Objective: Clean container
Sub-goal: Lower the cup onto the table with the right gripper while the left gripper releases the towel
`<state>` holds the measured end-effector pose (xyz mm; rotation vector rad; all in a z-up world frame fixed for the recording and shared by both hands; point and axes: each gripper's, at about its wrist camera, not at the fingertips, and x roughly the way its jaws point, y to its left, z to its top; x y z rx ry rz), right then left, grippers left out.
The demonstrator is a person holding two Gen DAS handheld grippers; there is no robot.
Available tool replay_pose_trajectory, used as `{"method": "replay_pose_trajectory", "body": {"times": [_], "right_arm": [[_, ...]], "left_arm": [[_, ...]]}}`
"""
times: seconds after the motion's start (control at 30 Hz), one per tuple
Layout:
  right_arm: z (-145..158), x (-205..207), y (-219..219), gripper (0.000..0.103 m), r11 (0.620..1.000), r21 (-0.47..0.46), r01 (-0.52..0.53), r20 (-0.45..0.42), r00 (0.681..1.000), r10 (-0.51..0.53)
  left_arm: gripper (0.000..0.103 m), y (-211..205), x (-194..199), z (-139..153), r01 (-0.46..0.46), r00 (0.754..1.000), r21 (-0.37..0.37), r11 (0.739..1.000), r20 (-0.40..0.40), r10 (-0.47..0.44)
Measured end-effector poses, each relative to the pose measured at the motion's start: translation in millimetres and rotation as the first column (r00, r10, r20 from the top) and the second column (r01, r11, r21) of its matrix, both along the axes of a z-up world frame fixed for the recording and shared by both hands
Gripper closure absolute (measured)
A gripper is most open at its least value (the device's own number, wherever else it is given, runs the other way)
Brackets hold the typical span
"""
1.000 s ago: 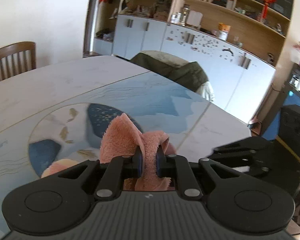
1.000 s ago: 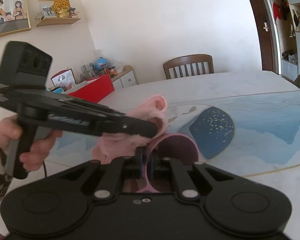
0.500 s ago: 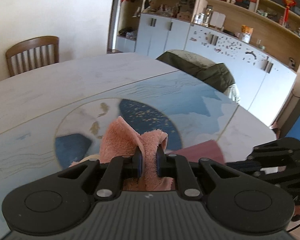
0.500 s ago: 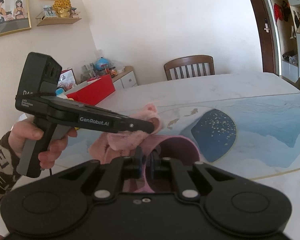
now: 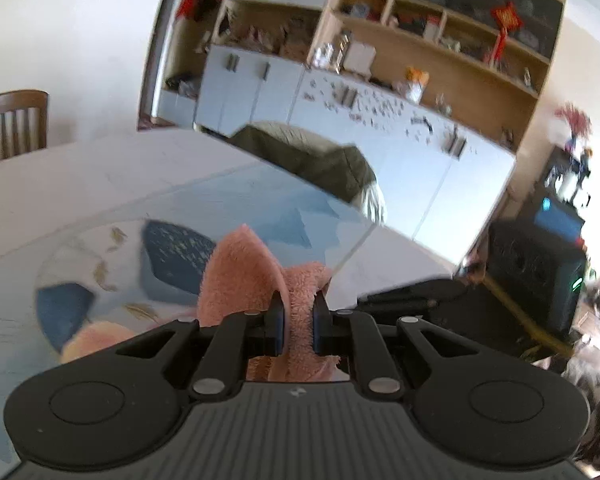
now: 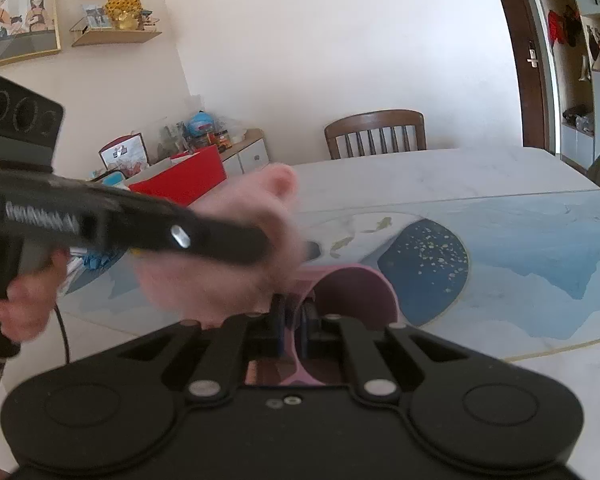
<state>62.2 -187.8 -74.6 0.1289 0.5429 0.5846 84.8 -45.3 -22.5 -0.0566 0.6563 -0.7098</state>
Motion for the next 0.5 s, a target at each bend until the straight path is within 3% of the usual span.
{"method": "replay_pose_trajectory", "body": {"times": [0.27,0.43,0.5], "right_arm": [[-2.1,0.0,1.2,0.095,1.0,-0.014,0.016,-0.014,1.0,-0.016],[-2.1,0.2,2.3,0.095,1.0,-0.017,0.01,-0.009,1.0,-0.011],[-2.1,0.6,2.1,0.095,1.0,-0.019,0.011,-0.009,1.0,-0.011]], "left_arm": [[0.09,14.0,19.6,-21.2,-0.079,0.995,-0.002,0.997,-0.06,0.079],[0.09,28.8,24.2,-29.0,-0.162,0.986,0.091,0.983,-0.033,0.165],[0.09,39.3,26.2,-35.7,-0.211,0.976,0.15,0.966,-0.021,0.216]]}}
